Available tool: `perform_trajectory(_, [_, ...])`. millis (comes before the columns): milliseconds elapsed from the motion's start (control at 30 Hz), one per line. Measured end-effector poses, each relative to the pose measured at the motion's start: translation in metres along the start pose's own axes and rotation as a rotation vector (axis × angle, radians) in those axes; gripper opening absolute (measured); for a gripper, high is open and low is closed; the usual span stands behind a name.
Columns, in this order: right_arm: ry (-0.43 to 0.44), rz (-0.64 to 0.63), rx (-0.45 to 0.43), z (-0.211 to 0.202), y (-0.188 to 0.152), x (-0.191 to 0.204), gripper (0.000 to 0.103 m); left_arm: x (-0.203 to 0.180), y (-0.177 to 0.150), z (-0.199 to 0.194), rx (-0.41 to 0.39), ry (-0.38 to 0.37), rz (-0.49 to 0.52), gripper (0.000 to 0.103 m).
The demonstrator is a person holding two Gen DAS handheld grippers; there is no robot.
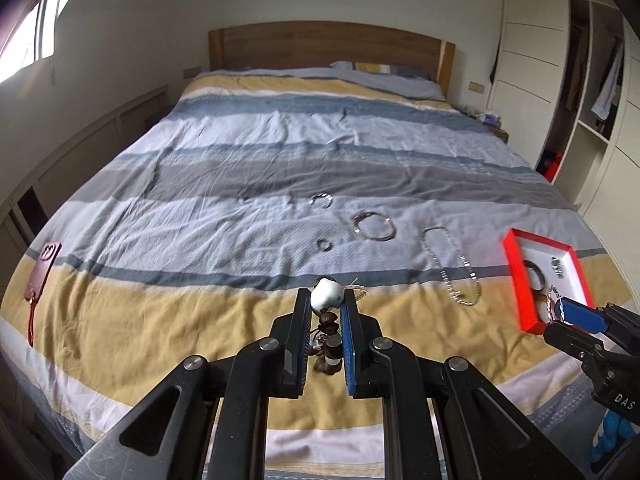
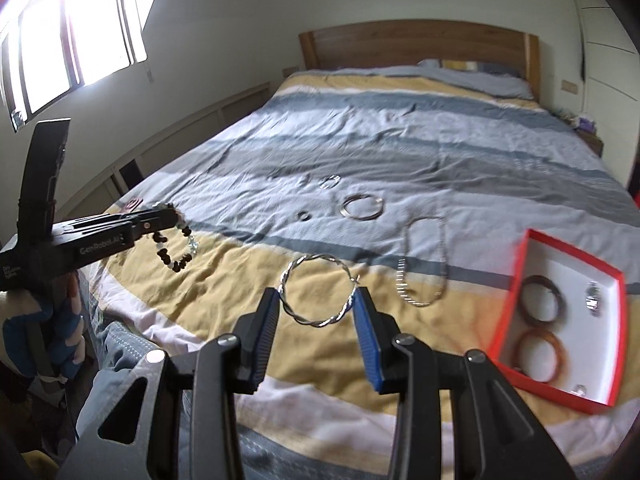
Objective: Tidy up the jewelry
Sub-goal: 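Grasp the beaded bracelet with the left tool while the right tool grasps a twisted silver hoop, then carry the beaded bracelet and twisted hoop into the red box and release both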
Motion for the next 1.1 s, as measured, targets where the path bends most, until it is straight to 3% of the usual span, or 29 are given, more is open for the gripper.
perform_trajectory(200, [-0.073, 0.027, -0.014, -0.037, -0.016, -0.039, 0.036, -0.05, -0.003, -0.007, 0.006, -0.063, 0.046, 0.014])
perform_trajectory(567, [-0.224, 0.119, 0.038, -0.068, -0.064, -0.146, 0.036, -0.176, -0.026, 0.032, 0.107, -0.192, 0.194, 0.014])
perform_trajectory(800, [-0.267, 0.182, 0.099, -0.058, -0.095, -0.205, 0.036, -0.261, -0.043, 0.069, 0.184, -0.285, 0.271, 0.014])
perform_trajectory(1100, [-0.248, 0.224, 0.177, -0.02, -0.126, -0.245, 0.036, -0.318, -0.09, 0.132, 0.312, -0.307, 0.32, 0.014])
Point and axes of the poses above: each gripper's, at about its wrist camera, not at the fingertips, and z roughly the way its jaws point, x to its left, y to its top, the point moved 3 cm from there along z, roughly the way its jaws point, and after that the axes turned 15 degrees about -z, right-handed, at the moved point
